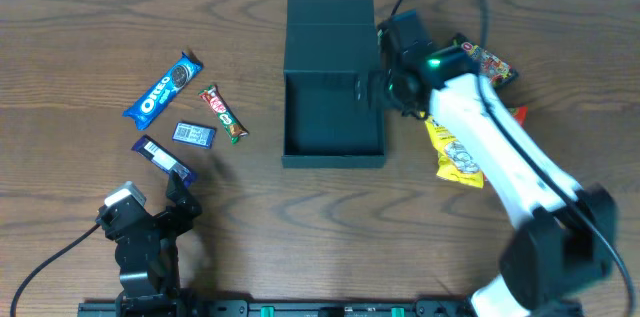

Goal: Pack container

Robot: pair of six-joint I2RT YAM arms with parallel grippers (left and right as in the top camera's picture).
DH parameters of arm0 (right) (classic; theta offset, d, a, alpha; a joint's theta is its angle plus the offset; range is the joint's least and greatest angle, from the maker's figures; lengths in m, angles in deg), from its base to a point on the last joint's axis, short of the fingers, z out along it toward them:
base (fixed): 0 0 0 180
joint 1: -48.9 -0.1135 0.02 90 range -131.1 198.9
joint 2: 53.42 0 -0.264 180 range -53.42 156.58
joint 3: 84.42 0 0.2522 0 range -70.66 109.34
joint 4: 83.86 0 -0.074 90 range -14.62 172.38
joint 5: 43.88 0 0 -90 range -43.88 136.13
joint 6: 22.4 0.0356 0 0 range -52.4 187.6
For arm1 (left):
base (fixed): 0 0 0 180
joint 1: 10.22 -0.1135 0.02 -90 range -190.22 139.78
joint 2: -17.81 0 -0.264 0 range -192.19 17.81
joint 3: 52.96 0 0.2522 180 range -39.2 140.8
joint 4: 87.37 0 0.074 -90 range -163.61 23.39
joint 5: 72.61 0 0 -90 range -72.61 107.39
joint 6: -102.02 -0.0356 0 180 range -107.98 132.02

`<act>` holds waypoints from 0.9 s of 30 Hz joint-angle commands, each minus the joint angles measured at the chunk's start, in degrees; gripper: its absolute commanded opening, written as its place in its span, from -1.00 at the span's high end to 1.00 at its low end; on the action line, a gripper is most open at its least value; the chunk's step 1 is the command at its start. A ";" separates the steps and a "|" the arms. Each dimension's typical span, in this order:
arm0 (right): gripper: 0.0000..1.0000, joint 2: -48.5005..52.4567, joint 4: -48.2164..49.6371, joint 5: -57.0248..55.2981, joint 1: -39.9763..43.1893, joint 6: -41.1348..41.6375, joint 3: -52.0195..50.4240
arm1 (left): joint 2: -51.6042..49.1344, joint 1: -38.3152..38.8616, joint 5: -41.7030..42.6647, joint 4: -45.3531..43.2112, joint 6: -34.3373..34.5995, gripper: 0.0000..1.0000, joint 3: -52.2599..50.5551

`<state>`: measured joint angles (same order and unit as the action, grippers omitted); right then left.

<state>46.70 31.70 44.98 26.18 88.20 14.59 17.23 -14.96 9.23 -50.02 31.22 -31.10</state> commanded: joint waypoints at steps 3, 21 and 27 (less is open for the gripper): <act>-0.86 -5.14 3.96 -3.34 0.59 -8.02 1.25 | 0.31 -0.11 -0.83 0.31 -1.03 -0.91 -1.14; -0.86 10.49 11.45 -17.92 18.58 -17.00 1.44 | 0.31 -0.11 -0.85 0.31 -1.03 -0.90 -1.14; -0.85 14.75 15.89 -17.11 21.42 -19.69 1.42 | 0.31 -0.11 -0.85 0.31 -1.01 -0.91 -1.14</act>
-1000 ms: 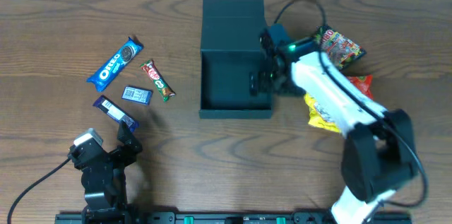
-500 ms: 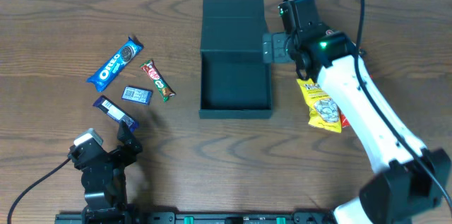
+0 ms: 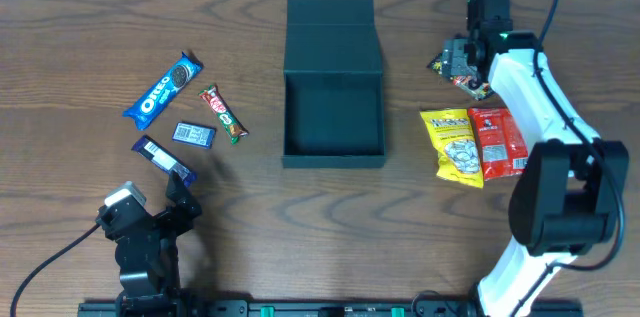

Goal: Pack container

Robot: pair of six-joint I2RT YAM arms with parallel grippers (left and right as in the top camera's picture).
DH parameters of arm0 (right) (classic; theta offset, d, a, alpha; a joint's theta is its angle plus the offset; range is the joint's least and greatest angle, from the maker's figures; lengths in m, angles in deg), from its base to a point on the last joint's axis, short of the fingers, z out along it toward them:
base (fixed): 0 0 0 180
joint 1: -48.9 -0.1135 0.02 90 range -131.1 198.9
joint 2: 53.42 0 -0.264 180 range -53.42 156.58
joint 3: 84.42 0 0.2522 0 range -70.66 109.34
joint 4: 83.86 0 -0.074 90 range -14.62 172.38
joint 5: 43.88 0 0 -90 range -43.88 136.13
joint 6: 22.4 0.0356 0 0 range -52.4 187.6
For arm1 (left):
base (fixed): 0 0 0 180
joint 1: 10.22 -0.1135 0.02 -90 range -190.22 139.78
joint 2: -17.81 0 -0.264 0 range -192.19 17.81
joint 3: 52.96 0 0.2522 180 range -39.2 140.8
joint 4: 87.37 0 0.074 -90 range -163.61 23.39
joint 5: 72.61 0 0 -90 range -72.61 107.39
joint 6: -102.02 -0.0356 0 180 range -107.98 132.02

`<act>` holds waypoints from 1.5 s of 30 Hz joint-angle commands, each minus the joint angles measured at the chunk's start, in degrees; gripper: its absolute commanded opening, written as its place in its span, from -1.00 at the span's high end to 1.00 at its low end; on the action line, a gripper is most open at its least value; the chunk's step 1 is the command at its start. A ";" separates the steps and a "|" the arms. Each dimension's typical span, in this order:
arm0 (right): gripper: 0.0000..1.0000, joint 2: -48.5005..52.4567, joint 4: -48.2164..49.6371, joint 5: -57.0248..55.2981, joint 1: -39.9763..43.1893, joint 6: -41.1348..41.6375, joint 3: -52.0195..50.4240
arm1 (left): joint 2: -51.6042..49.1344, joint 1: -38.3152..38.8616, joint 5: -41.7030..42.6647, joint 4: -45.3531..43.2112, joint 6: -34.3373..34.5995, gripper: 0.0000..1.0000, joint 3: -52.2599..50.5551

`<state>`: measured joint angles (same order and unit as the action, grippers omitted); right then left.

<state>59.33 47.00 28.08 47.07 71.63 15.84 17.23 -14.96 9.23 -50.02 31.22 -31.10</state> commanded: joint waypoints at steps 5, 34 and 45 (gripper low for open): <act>-0.82 5.29 2.91 0.70 0.79 -8.09 0.17 | 0.31 -0.11 -0.83 0.31 -1.01 -0.90 -1.14; -0.44 14.95 5.38 14.49 6.58 -10.47 0.02 | 0.31 -0.11 -0.85 0.31 -1.01 -0.90 -1.14; 0.60 17.40 4.61 15.76 6.56 -8.68 0.07 | 0.31 -0.11 -0.85 0.31 -1.01 -0.91 -1.14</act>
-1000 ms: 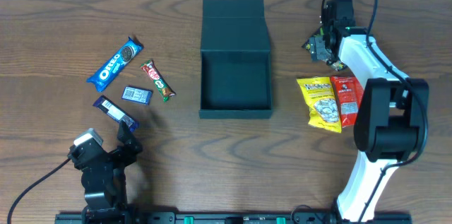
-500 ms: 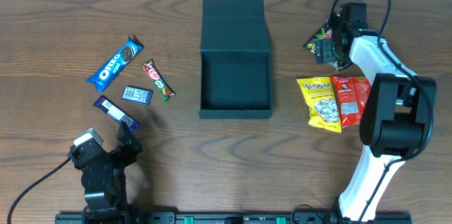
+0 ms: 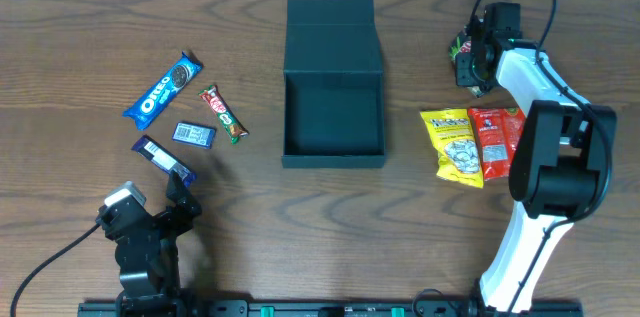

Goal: Pack container

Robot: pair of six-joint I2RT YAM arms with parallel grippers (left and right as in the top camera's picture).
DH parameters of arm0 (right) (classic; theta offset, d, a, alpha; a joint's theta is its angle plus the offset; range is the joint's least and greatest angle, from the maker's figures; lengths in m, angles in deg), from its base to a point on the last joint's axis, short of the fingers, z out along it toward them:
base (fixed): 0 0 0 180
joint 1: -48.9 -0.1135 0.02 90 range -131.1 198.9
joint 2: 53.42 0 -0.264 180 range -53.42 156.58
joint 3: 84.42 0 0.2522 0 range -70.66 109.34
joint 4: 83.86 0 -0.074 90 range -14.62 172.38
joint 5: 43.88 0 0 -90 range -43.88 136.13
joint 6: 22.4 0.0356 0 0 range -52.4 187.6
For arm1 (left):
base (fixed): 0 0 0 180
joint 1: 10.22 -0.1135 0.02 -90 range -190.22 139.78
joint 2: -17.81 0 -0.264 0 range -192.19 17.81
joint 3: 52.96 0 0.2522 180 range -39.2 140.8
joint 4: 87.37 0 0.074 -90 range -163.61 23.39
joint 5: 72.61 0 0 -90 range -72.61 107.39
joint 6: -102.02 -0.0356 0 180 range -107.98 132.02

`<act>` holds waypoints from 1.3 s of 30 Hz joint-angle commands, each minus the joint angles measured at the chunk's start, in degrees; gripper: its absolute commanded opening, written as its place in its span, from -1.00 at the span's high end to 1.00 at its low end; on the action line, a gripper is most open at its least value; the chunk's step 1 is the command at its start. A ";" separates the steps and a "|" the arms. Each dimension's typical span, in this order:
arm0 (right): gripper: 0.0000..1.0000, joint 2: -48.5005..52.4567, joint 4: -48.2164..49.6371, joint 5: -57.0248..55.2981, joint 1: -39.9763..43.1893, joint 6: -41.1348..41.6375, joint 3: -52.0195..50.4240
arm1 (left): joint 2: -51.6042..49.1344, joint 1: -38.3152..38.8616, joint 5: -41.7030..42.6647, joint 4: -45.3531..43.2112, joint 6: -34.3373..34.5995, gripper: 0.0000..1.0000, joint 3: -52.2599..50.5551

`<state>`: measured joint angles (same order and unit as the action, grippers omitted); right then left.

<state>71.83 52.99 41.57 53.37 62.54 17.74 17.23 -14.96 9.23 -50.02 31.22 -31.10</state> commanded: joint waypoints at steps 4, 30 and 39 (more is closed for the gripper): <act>0.82 3.67 -1.77 2.25 0.28 3.76 -1.40 | 0.31 -0.11 -0.83 0.31 -1.03 -0.91 -1.14; 0.97 -28.87 -11.82 2.03 -25.55 61.79 0.15 | 0.31 -0.11 -0.85 0.31 -1.01 -0.90 -1.14; 0.97 -25.20 -8.90 -13.46 -43.93 66.58 0.13 | 0.31 -0.11 -0.85 0.31 -1.03 -0.91 -1.14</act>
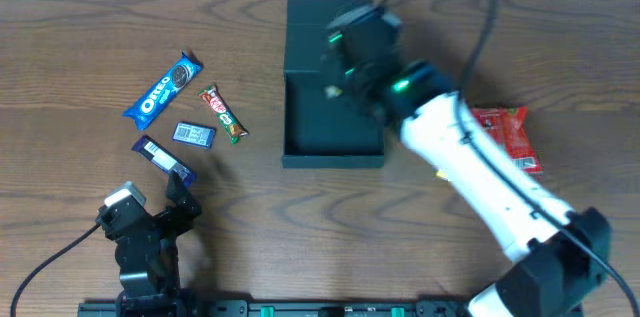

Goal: Pack container

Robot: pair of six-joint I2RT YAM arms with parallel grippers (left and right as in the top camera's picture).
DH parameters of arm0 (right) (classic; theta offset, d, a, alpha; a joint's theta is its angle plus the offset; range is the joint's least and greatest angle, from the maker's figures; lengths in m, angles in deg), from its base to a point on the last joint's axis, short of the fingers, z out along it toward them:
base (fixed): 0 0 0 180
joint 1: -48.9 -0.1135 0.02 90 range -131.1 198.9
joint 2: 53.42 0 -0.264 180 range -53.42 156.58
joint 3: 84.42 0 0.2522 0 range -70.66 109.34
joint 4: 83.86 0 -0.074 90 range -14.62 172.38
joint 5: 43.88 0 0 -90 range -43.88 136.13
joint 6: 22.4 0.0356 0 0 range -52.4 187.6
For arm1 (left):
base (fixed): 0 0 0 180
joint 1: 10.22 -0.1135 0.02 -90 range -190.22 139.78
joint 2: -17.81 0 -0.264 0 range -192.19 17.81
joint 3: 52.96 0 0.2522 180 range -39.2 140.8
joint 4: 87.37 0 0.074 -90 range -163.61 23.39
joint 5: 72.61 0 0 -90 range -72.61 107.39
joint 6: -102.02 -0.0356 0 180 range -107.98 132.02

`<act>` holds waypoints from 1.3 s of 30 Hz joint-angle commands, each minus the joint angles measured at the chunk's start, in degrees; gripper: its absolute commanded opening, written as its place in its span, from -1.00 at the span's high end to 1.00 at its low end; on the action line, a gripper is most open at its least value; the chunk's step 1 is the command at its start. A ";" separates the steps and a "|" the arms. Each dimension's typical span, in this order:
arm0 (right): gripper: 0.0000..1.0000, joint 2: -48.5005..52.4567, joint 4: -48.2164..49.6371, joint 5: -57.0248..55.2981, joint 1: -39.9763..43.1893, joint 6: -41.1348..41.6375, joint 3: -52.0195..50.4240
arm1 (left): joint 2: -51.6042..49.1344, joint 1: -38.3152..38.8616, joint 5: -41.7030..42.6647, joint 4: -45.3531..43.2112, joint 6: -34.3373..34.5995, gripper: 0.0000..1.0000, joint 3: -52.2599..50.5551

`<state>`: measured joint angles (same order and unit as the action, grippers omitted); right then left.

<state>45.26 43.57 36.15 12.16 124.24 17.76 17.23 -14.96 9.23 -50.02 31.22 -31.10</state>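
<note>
The dark green open box stands at the table's centre, its lid folded back. My right gripper hangs over the box's back part, blurred by motion, apparently shut on the dark snack packet, which the gripper hides. A red snack packet lies to the right, and my right arm covers the yellow one. On the left lie a blue Oreo pack, a red-green bar and two small blue packets. My left gripper rests at the front left, apart from them.
My white right arm runs diagonally from the front right to the box. The left arm's base sits at the front edge. The table is brown wood.
My right gripper was at the dark snack packet at the back right; now it is over the box, and the packet has left its spot. The left arm has not moved.
My right gripper was first at the box's right wall, with the dark packet lying at the back right. Then it was over that packet, then down on it. Now the gripper is over the box and the packet's place is bare.
</note>
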 commanded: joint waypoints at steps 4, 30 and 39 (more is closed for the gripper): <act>0.97 3.69 1.92 -5.90 -4.74 5.84 0.11 | 0.31 -0.11 -0.85 0.31 -1.03 -0.90 -1.14; -0.19 15.45 -4.20 3.43 -4.85 17.25 0.11 | 0.31 -0.11 -0.83 0.31 -1.03 -0.90 -1.14; -0.86 12.31 -2.82 1.22 -3.80 5.86 1.11 | 0.31 -0.11 -0.85 0.31 -1.03 -0.90 -1.14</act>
<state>60.29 40.99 39.56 7.60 134.32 17.76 17.23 -14.96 9.23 -50.02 31.22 -31.10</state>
